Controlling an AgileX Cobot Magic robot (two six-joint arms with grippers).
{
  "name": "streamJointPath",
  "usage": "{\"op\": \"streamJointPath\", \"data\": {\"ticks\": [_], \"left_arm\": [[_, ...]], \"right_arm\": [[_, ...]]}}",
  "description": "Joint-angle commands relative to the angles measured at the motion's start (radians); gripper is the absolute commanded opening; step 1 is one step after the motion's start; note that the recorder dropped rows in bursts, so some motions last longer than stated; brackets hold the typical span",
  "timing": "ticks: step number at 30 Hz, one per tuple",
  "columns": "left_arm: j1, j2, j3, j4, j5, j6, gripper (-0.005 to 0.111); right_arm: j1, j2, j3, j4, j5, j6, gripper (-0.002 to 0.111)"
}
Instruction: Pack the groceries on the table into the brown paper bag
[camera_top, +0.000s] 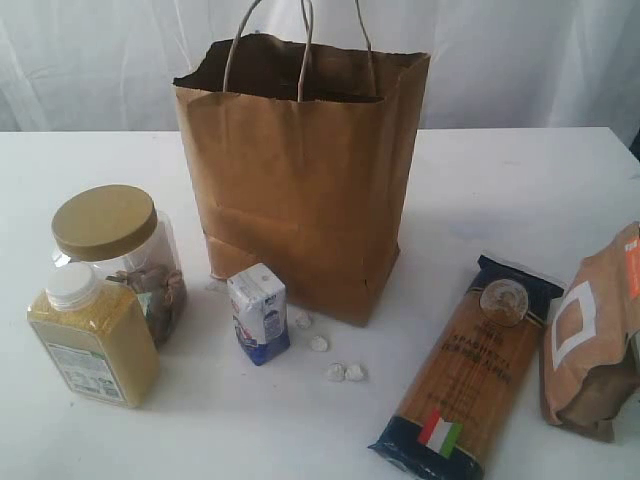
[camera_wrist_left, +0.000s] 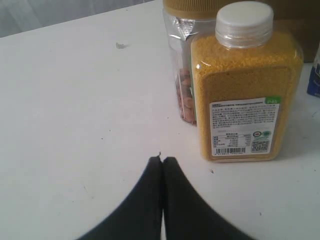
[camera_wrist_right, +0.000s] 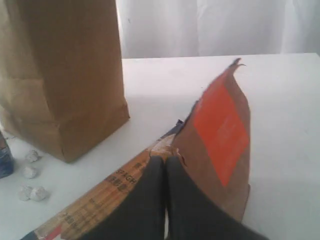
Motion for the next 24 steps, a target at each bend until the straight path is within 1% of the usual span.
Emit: {"op": "streamJointPath", "data": {"ticks": [1, 24], "left_arm": [[-0.007, -0.005, 0.003, 0.0, -0.003, 0.0, 0.0], [-0.007, -0.005, 0.003, 0.0, -0.003, 0.0, 0.0]], "right_arm": [[-0.05, -0.007, 0.013, -0.019, -0.002, 0.01, 0.0], [-0.06, -0.007, 0.013, -0.019, -0.008, 0.026, 0.0]]}}
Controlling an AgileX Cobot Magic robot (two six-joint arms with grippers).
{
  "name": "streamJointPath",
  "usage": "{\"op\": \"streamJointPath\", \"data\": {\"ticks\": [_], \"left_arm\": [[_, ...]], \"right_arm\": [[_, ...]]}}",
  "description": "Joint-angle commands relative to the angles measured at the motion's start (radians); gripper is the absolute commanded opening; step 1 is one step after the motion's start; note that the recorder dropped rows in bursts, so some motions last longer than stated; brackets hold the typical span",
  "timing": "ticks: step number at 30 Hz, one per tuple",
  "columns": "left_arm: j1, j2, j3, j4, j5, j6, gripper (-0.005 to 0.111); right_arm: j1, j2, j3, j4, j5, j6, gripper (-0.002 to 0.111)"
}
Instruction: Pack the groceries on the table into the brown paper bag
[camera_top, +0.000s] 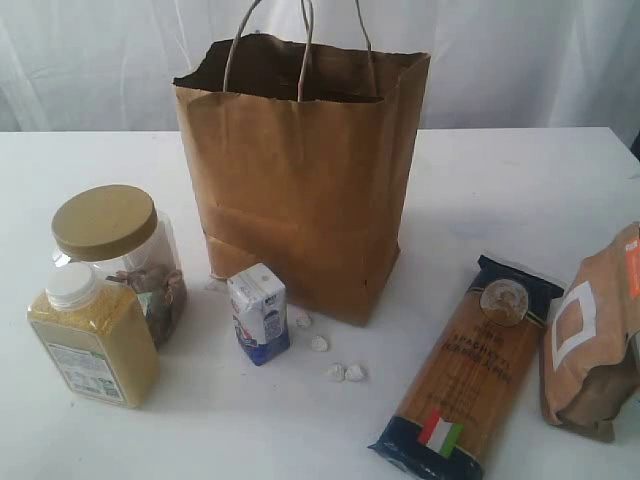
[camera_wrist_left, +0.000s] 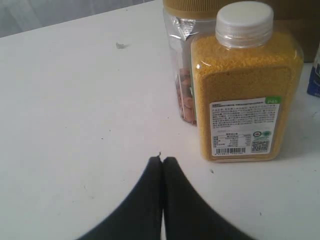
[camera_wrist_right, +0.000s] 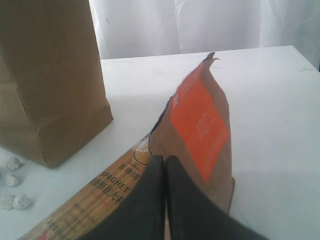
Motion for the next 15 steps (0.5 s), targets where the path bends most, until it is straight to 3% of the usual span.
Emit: {"op": "streamJointPath", "data": {"ticks": [1, 10, 15], "left_arm": [[-0.007, -0.005, 0.003, 0.0, -0.003, 0.0, 0.0], [-0.006, -0.005, 0.003, 0.0, -0.005, 0.003, 0.0], [-0.006, -0.005, 0.003, -0.033, -0.096, 0.017, 0.0]], "right_arm": [[-0.005, -0.006, 0.004, -0.011, -0.009, 0.004, 0.0], [-0.005, -0.006, 0.004, -0.011, -0.009, 0.004, 0.0], [-0.005, -0.006, 0.004, -0.011, -0.009, 0.004, 0.0]]}}
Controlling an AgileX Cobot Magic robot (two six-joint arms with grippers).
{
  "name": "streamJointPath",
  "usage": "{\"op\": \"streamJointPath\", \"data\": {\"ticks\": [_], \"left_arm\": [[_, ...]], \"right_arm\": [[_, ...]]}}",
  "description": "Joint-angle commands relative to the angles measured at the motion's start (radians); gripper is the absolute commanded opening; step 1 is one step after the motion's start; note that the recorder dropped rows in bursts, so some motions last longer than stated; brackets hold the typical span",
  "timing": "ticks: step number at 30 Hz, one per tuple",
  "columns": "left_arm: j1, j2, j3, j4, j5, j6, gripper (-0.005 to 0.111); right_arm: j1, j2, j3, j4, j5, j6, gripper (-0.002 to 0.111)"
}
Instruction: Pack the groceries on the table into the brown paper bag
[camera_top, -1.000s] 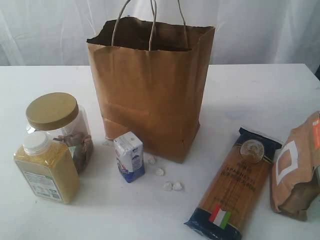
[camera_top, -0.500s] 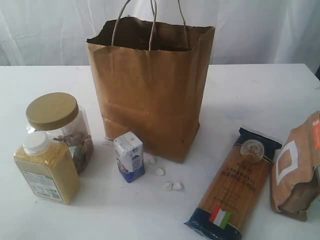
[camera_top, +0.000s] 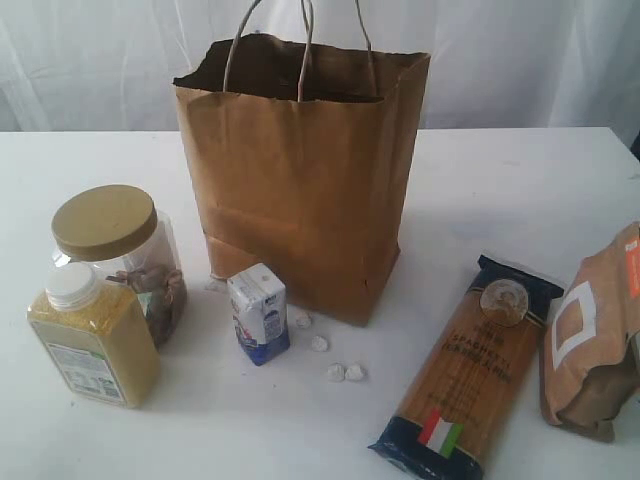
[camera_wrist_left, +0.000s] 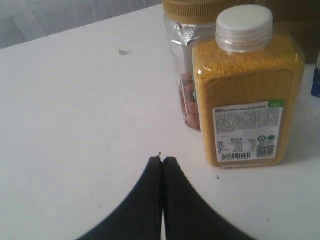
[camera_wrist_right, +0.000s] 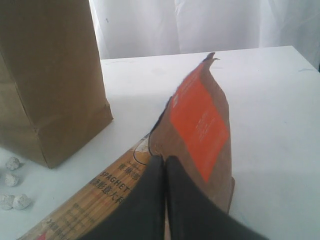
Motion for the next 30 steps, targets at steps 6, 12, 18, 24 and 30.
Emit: {"op": "streamJointPath", "data": {"ticks": [6, 12, 18, 24, 30], "left_arm": [[-0.006, -0.005, 0.003, -0.297, -0.117, -0.238, 0.0], [-0.006, -0.005, 0.003, -0.346, -0.134, -0.388, 0.0], [-0.006, -0.005, -0.311, -0.367, 0.121, -0.324, 0.0], [-0.006, 0.192, -0.731, -0.331, 0.645, -0.144, 0.0], [-0.006, 0.666, -0.979, -0.329, 0.698, 0.029, 0.007]], "right_arm": [[-0.005, -0.006, 0.004, -0.009, -0.011, 0.004, 0.0], [-0.005, -0.011, 0.004, -0.009, -0.011, 0.004, 0.0], [-0.005, -0.011, 0.004, -0.009, -0.015, 0.029, 0.0], [-0.005, -0.011, 0.004, -0.009, -0.015, 0.029, 0.0], [-0.005, -0.011, 0.004, -0.009, -0.015, 0.029, 0.0]]}}
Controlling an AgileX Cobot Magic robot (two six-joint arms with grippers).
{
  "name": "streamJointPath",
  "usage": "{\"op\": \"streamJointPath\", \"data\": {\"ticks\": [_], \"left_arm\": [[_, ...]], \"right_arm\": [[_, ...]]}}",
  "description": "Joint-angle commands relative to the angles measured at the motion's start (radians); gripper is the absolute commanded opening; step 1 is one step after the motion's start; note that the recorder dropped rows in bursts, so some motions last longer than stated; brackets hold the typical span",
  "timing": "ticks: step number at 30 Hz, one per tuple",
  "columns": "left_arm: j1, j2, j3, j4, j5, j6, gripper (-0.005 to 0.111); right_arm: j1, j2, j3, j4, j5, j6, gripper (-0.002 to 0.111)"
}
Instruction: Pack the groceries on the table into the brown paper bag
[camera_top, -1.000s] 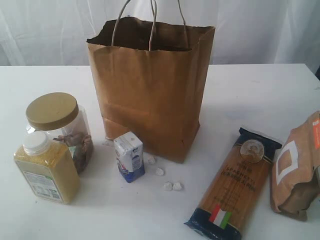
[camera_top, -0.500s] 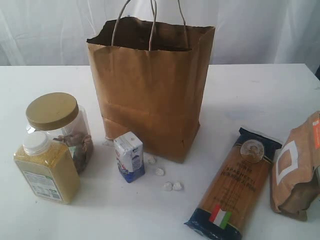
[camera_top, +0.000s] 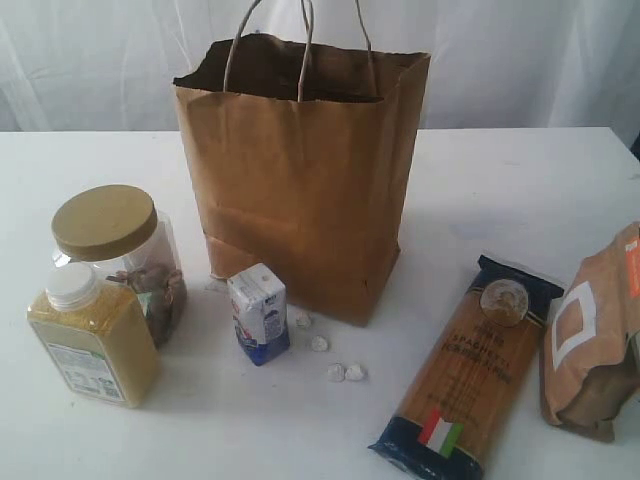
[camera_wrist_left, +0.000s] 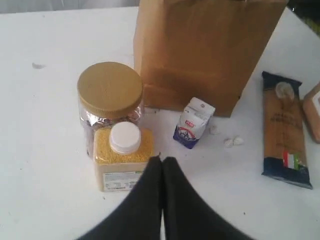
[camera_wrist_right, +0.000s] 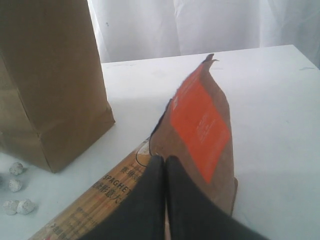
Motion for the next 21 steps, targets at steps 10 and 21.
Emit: {"op": "streamJointPath", "data": {"ticks": [10, 21], "left_arm": [[-0.006, 0.837, -0.279, -0.055, -0.095, 0.199, 0.105], [-0.006, 1.098, -0.518, -0.05, 0.018, 0.257, 0.105]], "right_arm": [[-0.005, -0.006, 0.004, -0.007, -0.012, 0.004, 0.0], [-0.005, -0.006, 0.004, -0.002, -0.012, 0.004, 0.0]]}}
